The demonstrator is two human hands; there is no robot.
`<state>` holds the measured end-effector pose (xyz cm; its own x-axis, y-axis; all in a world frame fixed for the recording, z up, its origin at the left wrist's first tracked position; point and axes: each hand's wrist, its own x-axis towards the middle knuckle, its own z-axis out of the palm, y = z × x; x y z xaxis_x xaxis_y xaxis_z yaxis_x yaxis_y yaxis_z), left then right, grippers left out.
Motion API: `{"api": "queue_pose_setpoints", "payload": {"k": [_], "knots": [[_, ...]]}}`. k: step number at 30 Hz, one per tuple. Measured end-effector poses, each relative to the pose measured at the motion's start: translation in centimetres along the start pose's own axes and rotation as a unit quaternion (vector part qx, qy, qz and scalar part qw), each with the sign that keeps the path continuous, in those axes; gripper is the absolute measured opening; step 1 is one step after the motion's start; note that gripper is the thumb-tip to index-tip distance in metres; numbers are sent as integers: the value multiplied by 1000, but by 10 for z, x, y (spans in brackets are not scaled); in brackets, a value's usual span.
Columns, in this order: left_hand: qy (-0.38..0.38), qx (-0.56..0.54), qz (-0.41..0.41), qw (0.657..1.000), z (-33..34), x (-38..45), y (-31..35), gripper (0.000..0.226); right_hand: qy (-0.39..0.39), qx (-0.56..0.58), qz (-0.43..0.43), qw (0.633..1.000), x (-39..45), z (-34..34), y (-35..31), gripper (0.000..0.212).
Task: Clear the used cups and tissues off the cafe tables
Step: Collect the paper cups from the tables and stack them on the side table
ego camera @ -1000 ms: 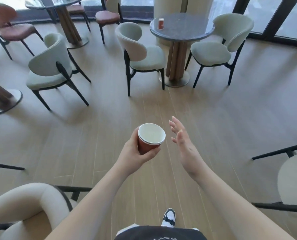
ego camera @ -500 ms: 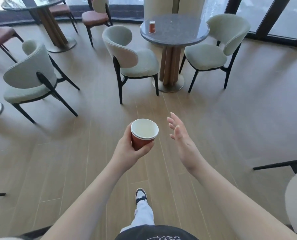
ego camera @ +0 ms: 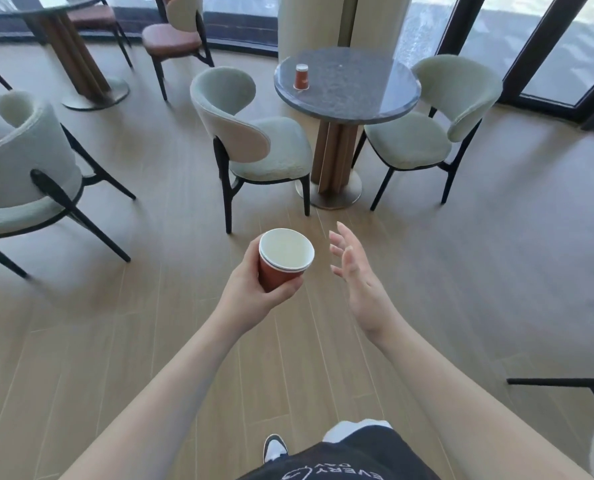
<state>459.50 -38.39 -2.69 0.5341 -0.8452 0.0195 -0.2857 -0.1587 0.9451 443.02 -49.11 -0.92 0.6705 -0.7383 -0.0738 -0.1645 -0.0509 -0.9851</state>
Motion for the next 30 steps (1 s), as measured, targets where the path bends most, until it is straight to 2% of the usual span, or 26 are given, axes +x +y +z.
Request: {"api": "queue_pose_setpoints", "payload": {"k": [9,20,30], "knots": [[-39,17,-14,999,39,142,-14,68,7,15,1,1000,141,-53,25,81],[4,39,-43,998,86,331,15,71,-2,30,4,1000,324,-155,25,84],[41,17,-67,997,83,462,-12,71,-7,23,28,999,458,-175,36,80]]}}
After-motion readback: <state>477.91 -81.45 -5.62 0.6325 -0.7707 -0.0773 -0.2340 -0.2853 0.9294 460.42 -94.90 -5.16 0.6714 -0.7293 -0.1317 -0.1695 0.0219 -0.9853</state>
